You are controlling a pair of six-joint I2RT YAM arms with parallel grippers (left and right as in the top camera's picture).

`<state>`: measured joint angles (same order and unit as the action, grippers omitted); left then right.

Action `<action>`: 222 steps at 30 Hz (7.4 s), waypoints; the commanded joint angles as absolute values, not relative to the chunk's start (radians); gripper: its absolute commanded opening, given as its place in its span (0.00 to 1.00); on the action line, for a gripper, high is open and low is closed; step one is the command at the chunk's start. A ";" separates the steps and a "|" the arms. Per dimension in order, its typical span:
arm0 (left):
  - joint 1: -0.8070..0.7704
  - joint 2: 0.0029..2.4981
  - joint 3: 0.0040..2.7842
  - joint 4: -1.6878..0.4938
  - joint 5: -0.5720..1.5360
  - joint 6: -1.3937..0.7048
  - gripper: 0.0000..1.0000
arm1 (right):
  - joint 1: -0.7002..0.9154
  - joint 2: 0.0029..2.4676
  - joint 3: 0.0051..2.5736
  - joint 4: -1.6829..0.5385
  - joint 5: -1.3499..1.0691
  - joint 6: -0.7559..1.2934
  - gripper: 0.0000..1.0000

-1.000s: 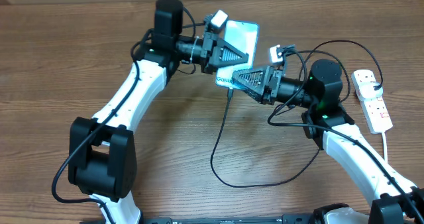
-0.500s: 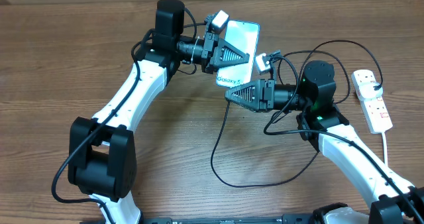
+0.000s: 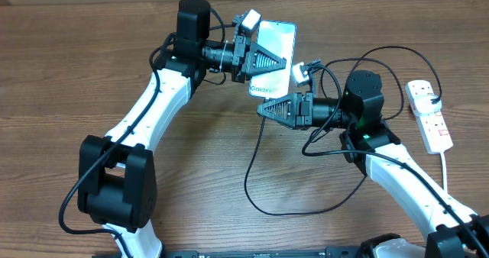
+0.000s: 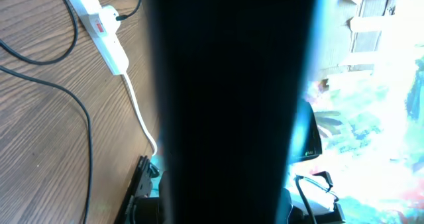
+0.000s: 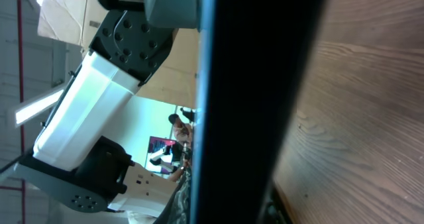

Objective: Plug charger to phone and switch on socket

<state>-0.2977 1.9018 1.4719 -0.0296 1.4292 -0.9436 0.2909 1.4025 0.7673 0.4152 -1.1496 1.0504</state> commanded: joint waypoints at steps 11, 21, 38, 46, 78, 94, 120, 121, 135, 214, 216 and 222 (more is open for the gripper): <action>-0.308 1.870 1.480 -0.041 1.501 -0.908 0.04 | 0.290 1.393 0.788 0.395 -1.108 1.069 0.04; -0.309 1.870 1.480 -0.041 1.520 -0.893 0.04 | 0.241 1.393 0.788 0.396 -1.043 1.108 0.04; -0.310 1.870 1.480 -0.048 1.563 -0.893 0.04 | 0.231 1.393 0.788 0.440 -1.070 0.979 0.94; -0.316 1.870 1.480 -0.049 1.575 -0.851 0.04 | 0.207 1.393 0.788 0.441 -1.099 1.021 0.38; -0.307 1.870 1.472 -0.056 1.463 -0.762 0.58 | 0.207 1.393 0.788 0.419 -1.121 1.019 0.04; -0.200 1.877 1.472 -0.258 1.251 -0.583 1.00 | 0.207 1.403 0.787 -0.017 -0.986 0.726 0.04; -0.185 1.877 1.472 -0.841 0.199 -0.445 1.00 | 0.264 1.666 0.787 -0.181 -0.572 0.601 0.04; -0.185 1.877 1.472 -0.841 0.199 -0.445 1.00 | 0.272 1.679 0.787 -0.172 -0.557 0.601 0.04; -0.185 1.877 1.472 -0.841 0.199 -0.445 1.00 | 0.286 1.766 0.787 -0.165 -0.555 0.601 0.04; -0.185 1.877 1.472 -0.841 0.199 -0.445 1.00 | 0.346 1.766 0.787 -0.107 -0.333 0.710 0.61; -0.185 1.877 1.472 -0.841 0.199 -0.445 1.00 | 0.346 1.766 0.787 -0.107 -0.333 0.711 0.66; -0.185 1.877 1.472 -0.841 0.199 -0.445 0.99 | 0.346 1.766 0.787 -0.118 -0.307 0.740 0.79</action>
<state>-0.1833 1.9018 1.4715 -0.8417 0.2115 -0.4633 0.3462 1.7473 0.8040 -0.0940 -0.3988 0.7200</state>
